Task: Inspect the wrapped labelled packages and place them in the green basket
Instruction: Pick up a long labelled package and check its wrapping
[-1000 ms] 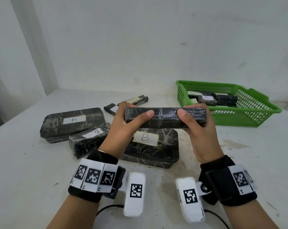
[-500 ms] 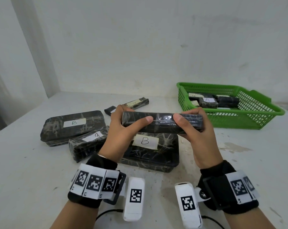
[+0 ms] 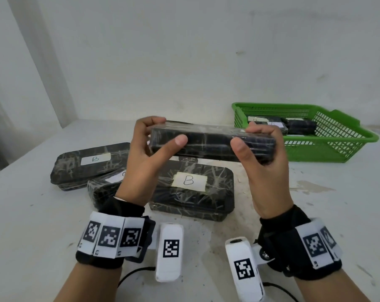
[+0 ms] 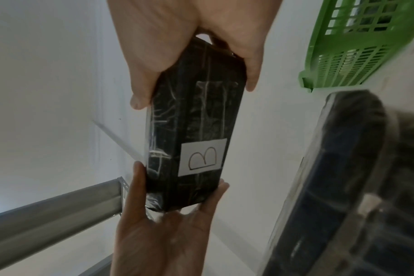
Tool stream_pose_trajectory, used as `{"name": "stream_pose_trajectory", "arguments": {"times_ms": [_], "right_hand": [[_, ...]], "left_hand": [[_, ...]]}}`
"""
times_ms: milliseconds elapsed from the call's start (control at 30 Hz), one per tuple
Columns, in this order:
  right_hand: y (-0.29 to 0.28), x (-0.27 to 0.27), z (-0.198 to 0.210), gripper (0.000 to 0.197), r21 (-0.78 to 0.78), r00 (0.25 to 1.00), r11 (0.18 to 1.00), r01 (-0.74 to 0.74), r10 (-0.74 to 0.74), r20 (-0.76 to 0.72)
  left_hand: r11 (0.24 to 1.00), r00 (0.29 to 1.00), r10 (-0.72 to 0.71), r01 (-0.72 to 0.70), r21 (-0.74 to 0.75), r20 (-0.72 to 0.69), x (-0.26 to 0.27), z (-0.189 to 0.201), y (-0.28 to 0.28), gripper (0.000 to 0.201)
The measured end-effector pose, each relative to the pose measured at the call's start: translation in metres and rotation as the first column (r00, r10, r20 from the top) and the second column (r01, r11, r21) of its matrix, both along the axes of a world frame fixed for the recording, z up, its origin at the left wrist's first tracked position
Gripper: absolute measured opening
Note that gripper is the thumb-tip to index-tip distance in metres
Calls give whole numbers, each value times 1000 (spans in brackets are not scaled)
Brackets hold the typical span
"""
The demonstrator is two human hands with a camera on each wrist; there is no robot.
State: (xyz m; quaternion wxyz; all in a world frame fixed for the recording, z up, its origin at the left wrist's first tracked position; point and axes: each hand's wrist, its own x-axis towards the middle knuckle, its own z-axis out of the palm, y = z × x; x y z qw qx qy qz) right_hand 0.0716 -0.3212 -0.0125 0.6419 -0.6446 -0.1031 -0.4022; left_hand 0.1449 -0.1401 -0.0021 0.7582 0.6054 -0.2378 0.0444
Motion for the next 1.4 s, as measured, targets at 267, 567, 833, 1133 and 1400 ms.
{"name": "stream_pose_trajectory", "arguments": {"times_ms": [267,567,833,1133,1400], "right_hand": [[-3,2,1,36,25,997,1000,5,-3,-78],[-1,2,-3,58,20,984,994,105,-101,-145],[0,2,-1,56,6,981,997,78,-76,-181],[-4,3,8,59,367,885,916,-164,301,-356],[-12,0,13,68,595,835,749,-291,503,-224]], "left_hand": [[997,998,-53,55,58,-29,-2,-3,-4,53],[993,1000,-16,16,119,1,-7,-6,-10,62],[995,999,15,-12,94,-31,-2,-9,-10,58],[1000,998,8,-9,-10,-68,-1,-7,-6,62],[988,955,-151,135,-82,-255,2,-2,-8,38]]}}
